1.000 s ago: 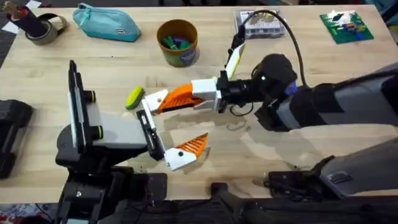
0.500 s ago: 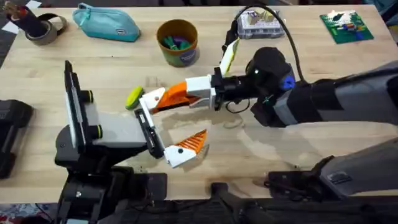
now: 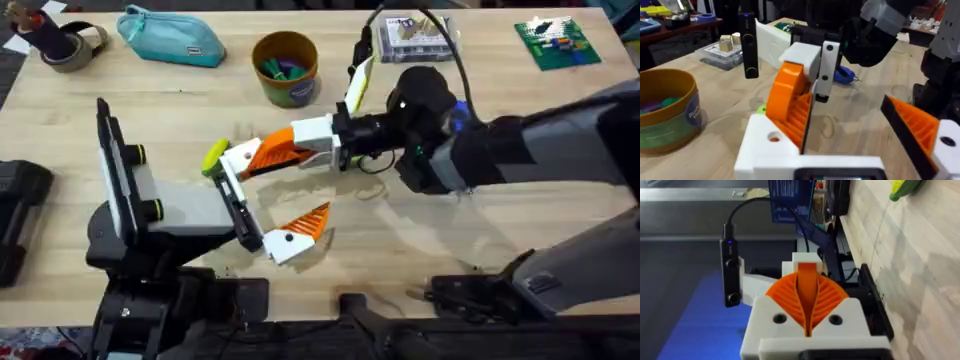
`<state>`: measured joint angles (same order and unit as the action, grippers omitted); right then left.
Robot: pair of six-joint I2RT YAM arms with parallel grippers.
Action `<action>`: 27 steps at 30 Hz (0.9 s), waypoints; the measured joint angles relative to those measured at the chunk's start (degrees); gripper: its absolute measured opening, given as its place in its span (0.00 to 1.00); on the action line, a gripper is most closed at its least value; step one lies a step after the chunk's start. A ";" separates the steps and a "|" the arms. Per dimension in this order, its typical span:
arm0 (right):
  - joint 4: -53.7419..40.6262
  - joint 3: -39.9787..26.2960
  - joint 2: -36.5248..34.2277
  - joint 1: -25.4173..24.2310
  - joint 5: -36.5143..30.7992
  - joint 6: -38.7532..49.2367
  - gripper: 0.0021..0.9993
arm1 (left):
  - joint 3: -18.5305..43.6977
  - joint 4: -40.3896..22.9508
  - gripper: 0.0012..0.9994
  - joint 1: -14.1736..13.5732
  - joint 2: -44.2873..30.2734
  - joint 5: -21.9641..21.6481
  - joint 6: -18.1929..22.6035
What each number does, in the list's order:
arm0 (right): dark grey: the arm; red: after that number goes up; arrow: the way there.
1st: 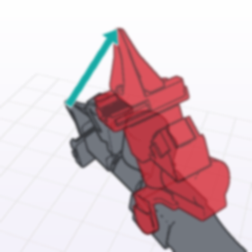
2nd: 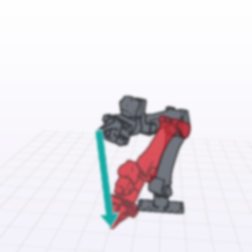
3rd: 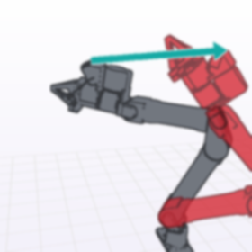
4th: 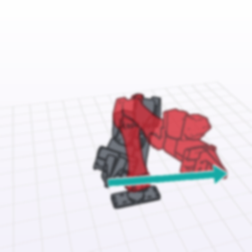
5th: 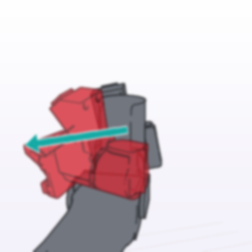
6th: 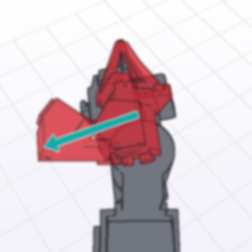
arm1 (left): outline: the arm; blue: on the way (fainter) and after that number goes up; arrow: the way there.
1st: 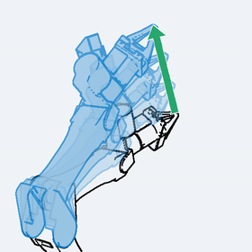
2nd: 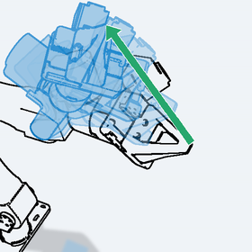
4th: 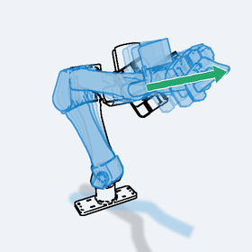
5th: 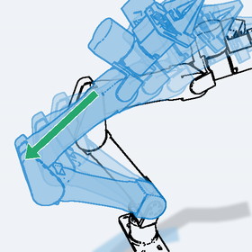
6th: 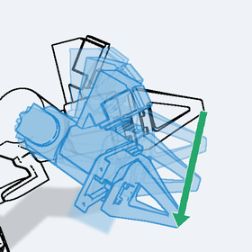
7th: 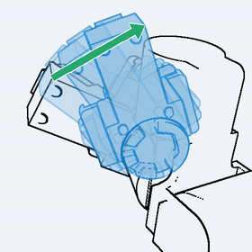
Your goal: Pick up the gripper from the table and insert it into the empty holder that is missing its gripper. Then pick up a screw, insert it into the mounting hole, and use the screwdriver to tighten it. Finally, clean up the table by picking up the vegetable and placing it into the bucket.
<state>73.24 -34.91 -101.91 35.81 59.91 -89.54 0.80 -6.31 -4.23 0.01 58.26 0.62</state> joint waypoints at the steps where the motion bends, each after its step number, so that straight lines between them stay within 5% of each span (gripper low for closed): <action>1: -0.09 -0.31 -0.25 -0.12 0.54 0.00 0.02 | 0.00 0.00 0.99 0.00 0.00 0.00 0.00; 27: -1.78 -3.03 -1.04 -2.51 10.45 0.00 0.02 | 0.07 -0.18 0.99 -0.50 0.00 3.17 1.16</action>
<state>71.46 -37.94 -102.95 33.30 70.35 -89.54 0.86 -6.49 -4.73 0.01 61.43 1.78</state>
